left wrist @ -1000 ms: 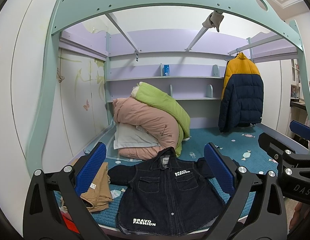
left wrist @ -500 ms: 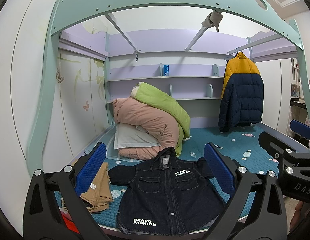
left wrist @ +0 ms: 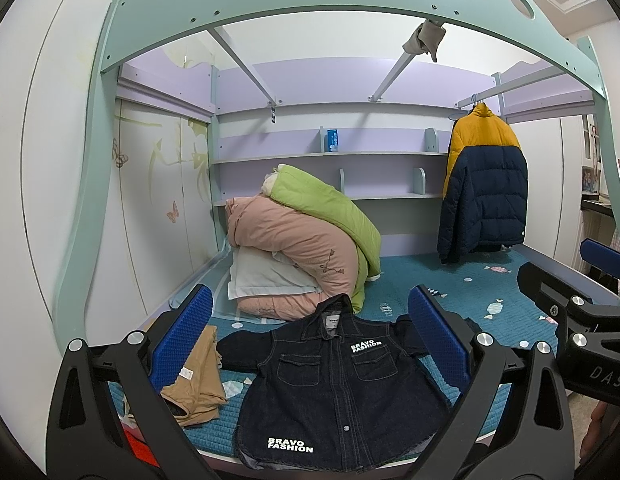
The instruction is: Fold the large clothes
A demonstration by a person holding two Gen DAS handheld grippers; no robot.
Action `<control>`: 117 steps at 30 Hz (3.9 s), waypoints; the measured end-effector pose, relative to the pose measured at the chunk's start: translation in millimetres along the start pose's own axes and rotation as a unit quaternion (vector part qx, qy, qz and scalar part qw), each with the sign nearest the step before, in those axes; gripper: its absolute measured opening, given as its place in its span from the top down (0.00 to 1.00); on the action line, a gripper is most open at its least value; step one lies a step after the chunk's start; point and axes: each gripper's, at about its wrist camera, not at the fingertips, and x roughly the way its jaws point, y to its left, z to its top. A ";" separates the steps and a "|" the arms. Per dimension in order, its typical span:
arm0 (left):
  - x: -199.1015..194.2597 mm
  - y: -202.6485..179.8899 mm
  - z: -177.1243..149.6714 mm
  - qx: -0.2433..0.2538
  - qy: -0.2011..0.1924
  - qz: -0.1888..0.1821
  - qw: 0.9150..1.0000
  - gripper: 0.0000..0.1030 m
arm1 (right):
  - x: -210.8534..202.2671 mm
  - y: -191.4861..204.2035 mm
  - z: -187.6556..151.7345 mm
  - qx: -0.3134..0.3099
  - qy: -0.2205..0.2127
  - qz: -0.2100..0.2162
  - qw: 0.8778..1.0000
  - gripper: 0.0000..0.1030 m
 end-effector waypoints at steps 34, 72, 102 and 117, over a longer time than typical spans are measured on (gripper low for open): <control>54.4 4.5 -26.3 0.012 0.041 0.002 0.999 0.05 | 55.8 2.1 -16.3 0.022 0.036 0.011 0.999 0.07; 509.9 301.3 -132.2 -0.113 0.365 0.105 0.918 0.05 | 500.5 102.4 -200.6 0.021 0.302 0.113 0.946 0.07; 656.4 480.3 -318.7 -0.204 0.575 0.163 0.775 0.10 | 603.6 169.2 -267.7 -0.015 0.342 0.159 0.926 0.07; 641.6 444.3 -268.5 -0.216 0.483 0.117 0.840 0.91 | 634.2 201.5 -253.4 -0.025 0.339 0.202 0.919 0.13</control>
